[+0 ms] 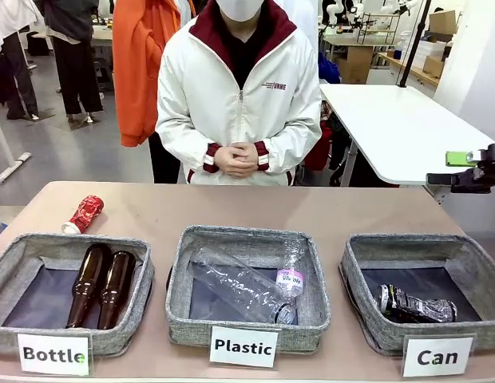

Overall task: Sort the can waste into the basket.
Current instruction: Pick up the can waste from the table and place it in the right Fabric basket.

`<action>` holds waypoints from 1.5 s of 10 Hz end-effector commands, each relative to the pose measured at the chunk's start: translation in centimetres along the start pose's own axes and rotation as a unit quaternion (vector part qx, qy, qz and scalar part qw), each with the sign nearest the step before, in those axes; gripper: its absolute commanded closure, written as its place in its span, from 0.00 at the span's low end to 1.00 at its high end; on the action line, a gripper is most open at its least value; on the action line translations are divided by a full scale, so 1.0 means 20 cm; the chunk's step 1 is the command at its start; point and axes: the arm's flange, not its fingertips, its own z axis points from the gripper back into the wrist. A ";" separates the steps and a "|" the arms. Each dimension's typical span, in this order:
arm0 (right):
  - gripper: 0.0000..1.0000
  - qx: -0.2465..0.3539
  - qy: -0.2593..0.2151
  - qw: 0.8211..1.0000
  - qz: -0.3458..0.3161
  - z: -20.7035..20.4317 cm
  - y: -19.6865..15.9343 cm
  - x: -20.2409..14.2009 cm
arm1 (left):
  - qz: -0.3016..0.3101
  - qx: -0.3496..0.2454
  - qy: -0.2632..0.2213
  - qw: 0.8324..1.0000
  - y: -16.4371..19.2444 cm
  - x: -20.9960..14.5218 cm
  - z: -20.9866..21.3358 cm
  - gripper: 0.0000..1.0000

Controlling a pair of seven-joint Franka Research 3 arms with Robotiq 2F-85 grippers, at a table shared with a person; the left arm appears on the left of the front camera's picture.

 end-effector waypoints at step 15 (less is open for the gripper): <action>0.00 0.004 0.004 1.000 0.008 0.01 0.00 0.00 | -0.220 0.420 -0.059 0.879 -0.14 0.72 -0.63 0.00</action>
